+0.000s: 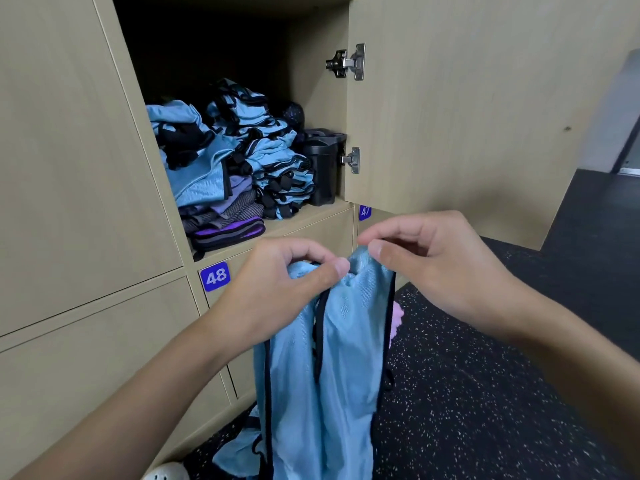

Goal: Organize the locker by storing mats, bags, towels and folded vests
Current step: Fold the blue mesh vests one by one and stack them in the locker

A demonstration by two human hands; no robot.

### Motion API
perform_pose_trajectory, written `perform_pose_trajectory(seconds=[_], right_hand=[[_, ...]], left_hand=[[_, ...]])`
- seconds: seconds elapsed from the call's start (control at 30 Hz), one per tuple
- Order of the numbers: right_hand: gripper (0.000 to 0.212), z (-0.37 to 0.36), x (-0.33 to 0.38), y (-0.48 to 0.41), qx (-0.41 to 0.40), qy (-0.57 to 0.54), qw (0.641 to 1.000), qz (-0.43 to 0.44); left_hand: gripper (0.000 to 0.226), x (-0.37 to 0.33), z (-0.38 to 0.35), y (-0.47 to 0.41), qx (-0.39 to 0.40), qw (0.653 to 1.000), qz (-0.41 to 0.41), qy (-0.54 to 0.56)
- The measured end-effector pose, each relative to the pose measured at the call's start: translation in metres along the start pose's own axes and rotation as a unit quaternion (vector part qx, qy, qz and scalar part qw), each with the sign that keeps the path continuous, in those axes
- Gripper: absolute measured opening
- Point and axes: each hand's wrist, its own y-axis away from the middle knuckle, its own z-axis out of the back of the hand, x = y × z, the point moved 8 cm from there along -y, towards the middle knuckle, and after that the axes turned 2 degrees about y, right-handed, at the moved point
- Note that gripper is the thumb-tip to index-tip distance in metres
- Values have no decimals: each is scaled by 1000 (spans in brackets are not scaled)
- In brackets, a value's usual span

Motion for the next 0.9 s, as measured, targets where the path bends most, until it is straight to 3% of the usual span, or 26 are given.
perform_pose_trajectory(seconds=[0.23, 0.43, 0.67, 0.9], right_hand=[[23, 12, -7, -3, -60, -21, 998, -3], [27, 10, -4, -2, -52, -36, 998, -4], [29, 15, -9, -4, -85, -51, 995, -17], [13, 13, -12, -4, -66, 70, 995, -23]], left_hand=[[16, 10, -1, -1, 25, 998, 48, 16], [19, 7, -7, 2, 41, 997, 46, 37], [18, 7, 20, -2, -100, 993, 25, 59], [15, 4, 33, 0, -172, 985, 8, 30]])
